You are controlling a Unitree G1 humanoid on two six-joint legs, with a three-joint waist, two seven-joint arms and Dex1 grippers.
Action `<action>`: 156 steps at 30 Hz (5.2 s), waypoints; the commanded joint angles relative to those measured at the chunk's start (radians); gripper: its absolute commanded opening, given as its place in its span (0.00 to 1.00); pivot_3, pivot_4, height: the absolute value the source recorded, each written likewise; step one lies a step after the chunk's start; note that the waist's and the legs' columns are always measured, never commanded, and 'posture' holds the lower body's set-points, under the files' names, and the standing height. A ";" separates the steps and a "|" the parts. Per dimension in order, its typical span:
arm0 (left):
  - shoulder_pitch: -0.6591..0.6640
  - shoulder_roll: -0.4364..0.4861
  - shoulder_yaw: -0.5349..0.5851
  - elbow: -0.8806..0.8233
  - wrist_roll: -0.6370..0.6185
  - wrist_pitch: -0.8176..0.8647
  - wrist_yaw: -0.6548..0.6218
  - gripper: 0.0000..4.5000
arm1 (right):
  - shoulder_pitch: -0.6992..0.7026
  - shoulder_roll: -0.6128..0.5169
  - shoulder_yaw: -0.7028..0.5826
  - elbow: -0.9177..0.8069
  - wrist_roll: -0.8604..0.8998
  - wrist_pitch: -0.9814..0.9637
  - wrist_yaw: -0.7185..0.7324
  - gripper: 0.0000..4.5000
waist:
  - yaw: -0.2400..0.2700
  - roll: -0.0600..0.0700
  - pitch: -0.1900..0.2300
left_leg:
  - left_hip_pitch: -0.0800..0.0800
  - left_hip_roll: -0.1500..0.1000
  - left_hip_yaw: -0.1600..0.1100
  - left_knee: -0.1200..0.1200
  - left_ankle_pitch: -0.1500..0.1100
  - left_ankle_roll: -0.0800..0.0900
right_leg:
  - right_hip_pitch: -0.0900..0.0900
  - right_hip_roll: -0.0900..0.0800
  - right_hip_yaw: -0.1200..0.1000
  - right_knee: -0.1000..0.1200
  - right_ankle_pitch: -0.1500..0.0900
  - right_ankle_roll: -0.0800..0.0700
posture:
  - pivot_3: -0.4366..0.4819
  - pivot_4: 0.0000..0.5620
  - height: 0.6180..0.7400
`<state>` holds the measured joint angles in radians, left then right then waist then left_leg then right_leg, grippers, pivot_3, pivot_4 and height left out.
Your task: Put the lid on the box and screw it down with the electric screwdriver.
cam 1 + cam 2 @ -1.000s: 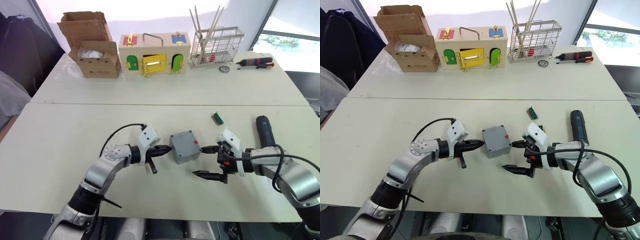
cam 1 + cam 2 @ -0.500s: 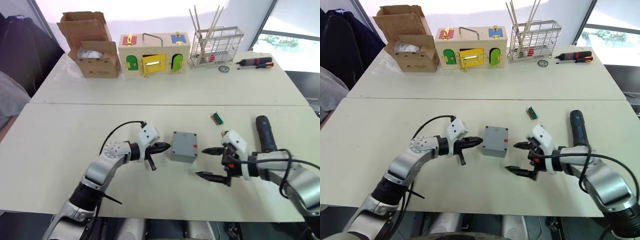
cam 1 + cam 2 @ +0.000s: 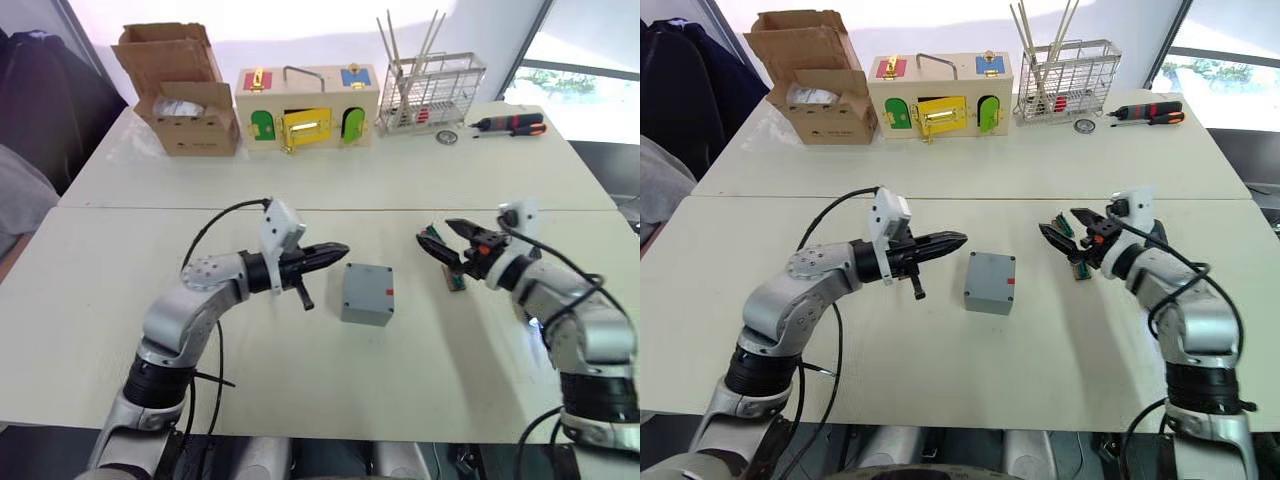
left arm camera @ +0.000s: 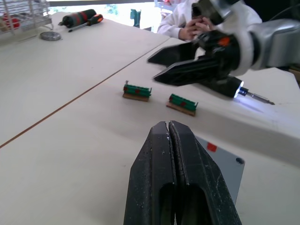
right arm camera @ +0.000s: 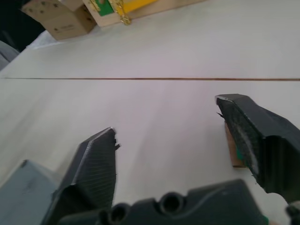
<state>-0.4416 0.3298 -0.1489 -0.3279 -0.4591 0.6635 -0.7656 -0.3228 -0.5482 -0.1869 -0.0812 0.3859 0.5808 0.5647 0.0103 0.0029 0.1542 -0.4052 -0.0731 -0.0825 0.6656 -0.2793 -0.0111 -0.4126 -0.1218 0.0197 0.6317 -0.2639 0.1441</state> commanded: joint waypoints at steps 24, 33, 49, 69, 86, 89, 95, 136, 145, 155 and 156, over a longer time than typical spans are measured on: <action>0.008 -0.005 -0.036 -0.024 -0.001 -0.017 0.038 0.00 | -0.218 0.065 0.078 0.436 -0.209 -0.310 -0.053 0.49 | -0.009 0.000 0.000 | 0.000 0.000 0.000 -0.001 0.000 0.000 | 0.000 0.001 0.000 0.000 0.000 0.000 | 0.48 0.27 0.92; 0.013 -0.007 -0.043 -0.018 0.012 -0.026 0.042 0.00 | -0.223 0.073 0.086 0.454 -0.226 -0.320 -0.051 0.01 | -0.009 0.000 0.000 | 0.000 0.000 0.000 -0.001 0.000 0.000 | 0.000 0.001 0.000 0.000 0.000 0.000 | 0.48 0.27 0.92; 0.016 -0.007 -0.039 0.003 0.015 -0.045 0.043 0.00 | -0.219 0.059 0.025 0.299 -0.167 -0.236 -0.065 0.01 | -0.009 0.000 0.000 | 0.000 0.000 0.000 -0.001 0.000 0.000 | 0.000 0.001 0.000 0.000 0.000 0.000 | 0.48 0.27 0.92; 0.064 0.146 0.002 -0.124 -0.074 0.032 -0.038 0.00 | 0.088 -0.086 -0.033 -0.400 0.207 0.085 0.146 0.01 | 0.001 0.000 0.000 | -0.001 0.001 -0.001 -0.001 0.000 0.000 | 0.000 0.001 0.000 0.000 0.000 0.000 | 0.48 0.27 0.92; 0.077 0.204 -0.023 -0.177 -0.114 0.098 -0.044 0.00 | 0.155 -0.068 0.052 -0.403 0.177 0.073 0.113 0.01 | 0.001 0.000 0.000 | 0.000 0.001 -0.001 -0.001 0.000 0.000 | 0.000 0.001 0.000 0.000 0.000 0.000 | 0.48 0.27 0.92; 0.077 0.207 -0.023 -0.176 -0.112 0.097 -0.040 0.00 | 0.155 -0.067 0.060 -0.390 0.169 0.066 0.114 0.01 | 0.001 0.000 0.000 | 0.000 0.001 -0.001 -0.001 0.000 0.000 | 0.000 0.001 0.000 0.000 0.000 0.000 | 0.48 0.27 0.92; 0.078 0.205 -0.022 -0.173 -0.111 0.097 -0.032 0.00 | 0.150 -0.064 0.082 -0.364 0.144 0.053 0.121 0.01 | 0.001 0.000 0.000 | 0.000 0.001 -0.001 -0.001 0.000 0.000 | 0.000 0.001 0.000 0.000 0.000 0.000 | 0.48 0.27 0.92; 0.050 0.142 -0.043 -0.130 -0.103 0.058 -0.020 0.00 | 0.088 -0.105 -0.064 -0.334 0.232 0.164 0.092 0.99 | 0.002 0.000 0.000 | 0.000 0.001 -0.001 -0.001 0.000 0.000 | 0.000 0.001 0.000 0.000 0.000 0.000 | 0.48 0.27 0.92; -0.058 0.083 -0.177 -0.090 -0.080 -0.012 -0.155 0.00 | -0.090 -0.574 -0.221 -0.158 0.267 0.403 0.191 0.99 | 0.003 0.002 0.001 | -0.001 0.000 0.000 0.000 -0.002 0.004 | 0.001 0.000 -0.001 -0.003 0.000 0.000 | 0.48 0.27 0.92; -0.148 -0.064 -0.348 0.093 0.056 -0.225 -0.265 0.00 | -0.195 -0.981 0.146 0.157 0.236 0.770 0.420 0.99 | -0.004 0.004 0.001 | -0.001 0.001 0.003 0.001 -0.005 0.009 | 0.001 -0.001 0.000 -0.003 0.000 0.000 | 0.48 0.27 0.92; -0.145 -0.071 -0.343 0.103 0.064 -0.238 -0.259 0.00 | -0.225 -0.973 0.198 0.174 0.224 0.789 0.439 0.99 | -0.007 0.005 0.001 | -0.001 0.001 0.003 0.001 -0.005 0.009 | 0.001 0.000 0.000 -0.004 0.000 0.000 | 0.48 0.27 0.92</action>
<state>-0.5720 0.2662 -0.4980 -0.2212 -0.4116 0.4643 -1.0238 -0.5102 -1.5134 -0.0251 0.0699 0.6294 1.3497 0.9762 0.0037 0.0079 0.1552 -0.4064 -0.0721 -0.0788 0.6665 -0.2847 -0.0016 -0.4119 -0.1224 0.0206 0.6283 -0.2640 0.1439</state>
